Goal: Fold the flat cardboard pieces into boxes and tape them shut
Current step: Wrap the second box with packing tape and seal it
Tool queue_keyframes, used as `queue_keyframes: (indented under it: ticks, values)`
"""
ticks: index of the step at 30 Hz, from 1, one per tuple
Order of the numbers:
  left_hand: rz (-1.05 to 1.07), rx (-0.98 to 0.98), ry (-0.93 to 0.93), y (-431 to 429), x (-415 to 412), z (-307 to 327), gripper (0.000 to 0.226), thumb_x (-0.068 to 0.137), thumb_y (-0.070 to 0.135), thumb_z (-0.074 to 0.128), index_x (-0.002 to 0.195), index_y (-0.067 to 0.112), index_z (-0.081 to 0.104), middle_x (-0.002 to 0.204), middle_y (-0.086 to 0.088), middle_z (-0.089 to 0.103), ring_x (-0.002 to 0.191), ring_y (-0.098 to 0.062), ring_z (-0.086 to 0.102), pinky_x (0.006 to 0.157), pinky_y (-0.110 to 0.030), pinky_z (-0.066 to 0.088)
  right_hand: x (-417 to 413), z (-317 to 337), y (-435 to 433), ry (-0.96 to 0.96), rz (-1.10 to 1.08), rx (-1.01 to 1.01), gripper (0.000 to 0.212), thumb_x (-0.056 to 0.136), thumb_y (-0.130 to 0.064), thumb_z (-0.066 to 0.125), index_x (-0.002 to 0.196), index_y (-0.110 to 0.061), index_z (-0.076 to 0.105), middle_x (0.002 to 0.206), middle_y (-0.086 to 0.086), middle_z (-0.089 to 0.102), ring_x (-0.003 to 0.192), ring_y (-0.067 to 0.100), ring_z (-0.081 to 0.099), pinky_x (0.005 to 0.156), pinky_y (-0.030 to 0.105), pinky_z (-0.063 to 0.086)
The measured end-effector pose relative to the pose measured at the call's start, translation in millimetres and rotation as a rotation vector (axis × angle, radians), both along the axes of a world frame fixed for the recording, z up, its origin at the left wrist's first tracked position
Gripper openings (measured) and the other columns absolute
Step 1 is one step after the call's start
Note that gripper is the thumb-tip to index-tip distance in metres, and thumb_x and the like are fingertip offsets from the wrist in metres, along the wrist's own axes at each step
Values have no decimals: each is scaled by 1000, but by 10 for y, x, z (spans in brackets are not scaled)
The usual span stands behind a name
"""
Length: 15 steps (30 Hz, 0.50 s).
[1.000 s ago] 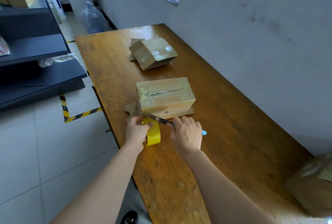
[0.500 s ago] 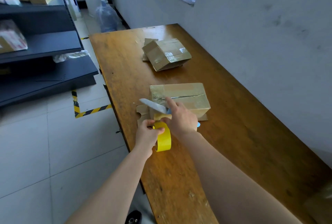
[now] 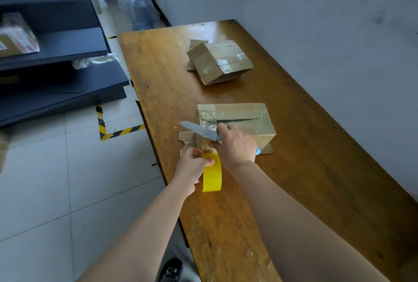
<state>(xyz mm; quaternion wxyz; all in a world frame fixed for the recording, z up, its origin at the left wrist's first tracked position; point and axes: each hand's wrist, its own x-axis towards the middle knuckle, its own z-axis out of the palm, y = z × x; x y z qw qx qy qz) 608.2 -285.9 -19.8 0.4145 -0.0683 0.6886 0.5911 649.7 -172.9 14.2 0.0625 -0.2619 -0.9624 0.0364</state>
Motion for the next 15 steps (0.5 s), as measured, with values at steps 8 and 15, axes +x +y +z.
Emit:
queue_keyframes:
  ticks: [8, 15]
  values:
    - [-22, -65, 25, 56, 7, 29, 24, 86, 12, 67, 91, 30, 52, 105, -3, 59, 102, -26, 57, 93, -51, 49, -18, 41, -30, -6, -39, -23, 28, 86, -39, 69, 97, -23, 49, 86, -3, 50, 65, 21, 49, 47, 26, 29]
    - [50, -86, 144, 56, 125, 33, 18, 87, 14, 66, 92, 27, 54, 95, 6, 55, 86, -13, 51, 70, -34, 43, -57, 99, -86, -34, -105, -42, 26, 85, -33, 71, 96, -22, 50, 87, -2, 51, 70, 21, 51, 51, 28, 35]
